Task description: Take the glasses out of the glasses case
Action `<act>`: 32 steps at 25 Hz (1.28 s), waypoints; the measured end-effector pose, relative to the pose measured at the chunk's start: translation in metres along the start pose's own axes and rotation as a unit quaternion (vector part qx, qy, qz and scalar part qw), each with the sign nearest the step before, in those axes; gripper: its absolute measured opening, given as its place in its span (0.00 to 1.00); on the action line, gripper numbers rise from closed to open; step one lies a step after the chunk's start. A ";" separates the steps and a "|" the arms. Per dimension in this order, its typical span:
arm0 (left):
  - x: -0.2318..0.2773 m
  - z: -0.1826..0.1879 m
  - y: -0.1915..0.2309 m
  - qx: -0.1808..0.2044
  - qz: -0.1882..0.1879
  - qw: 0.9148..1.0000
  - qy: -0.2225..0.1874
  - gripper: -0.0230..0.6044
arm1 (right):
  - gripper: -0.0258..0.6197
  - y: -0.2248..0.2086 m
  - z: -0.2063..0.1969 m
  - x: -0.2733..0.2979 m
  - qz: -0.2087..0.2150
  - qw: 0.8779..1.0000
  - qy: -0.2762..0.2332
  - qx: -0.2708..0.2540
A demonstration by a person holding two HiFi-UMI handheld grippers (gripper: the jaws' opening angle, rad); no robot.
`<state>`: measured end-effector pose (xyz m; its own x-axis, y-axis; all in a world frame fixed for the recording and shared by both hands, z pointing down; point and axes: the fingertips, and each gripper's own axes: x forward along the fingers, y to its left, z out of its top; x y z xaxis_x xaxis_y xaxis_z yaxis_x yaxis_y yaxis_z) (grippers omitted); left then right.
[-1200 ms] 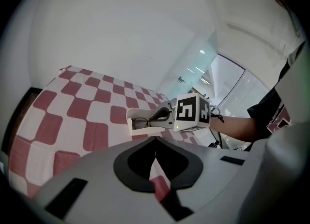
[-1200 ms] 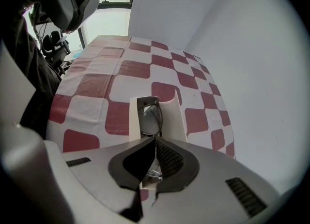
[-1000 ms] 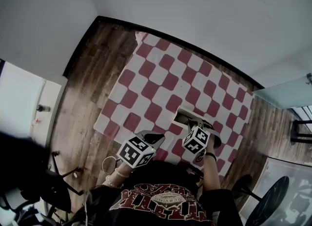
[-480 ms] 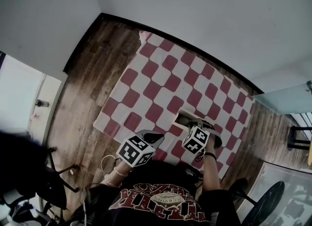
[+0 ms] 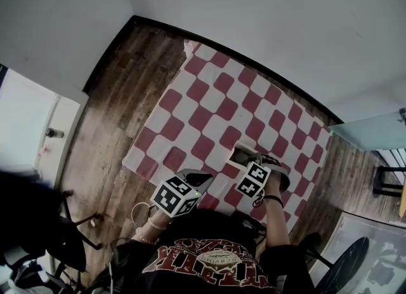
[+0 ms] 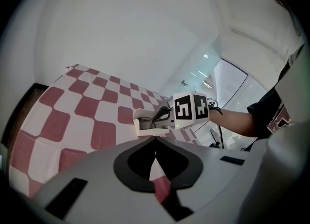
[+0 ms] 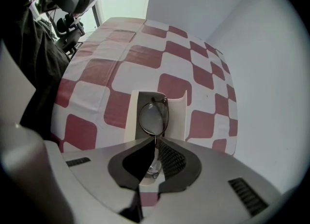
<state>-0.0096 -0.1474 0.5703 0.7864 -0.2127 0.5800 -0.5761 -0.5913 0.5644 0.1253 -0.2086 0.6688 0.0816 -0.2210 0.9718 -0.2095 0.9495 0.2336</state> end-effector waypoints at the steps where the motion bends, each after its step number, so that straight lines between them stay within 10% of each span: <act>1: 0.000 0.000 0.000 0.000 0.000 1.000 -0.001 0.05 | 0.08 -0.001 0.000 0.000 -0.004 1.000 0.004 -0.002; 32: 0.000 -0.004 -0.001 0.021 -0.016 0.999 0.025 0.05 | 0.08 -0.010 -0.007 -0.008 -0.063 0.997 -0.005 0.043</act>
<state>-0.0095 -0.1438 0.5719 0.7918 -0.1547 0.5909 -0.5398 -0.6299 0.5585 0.1335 -0.2147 0.6587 0.1020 -0.3396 0.9350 -0.2810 0.8918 0.3546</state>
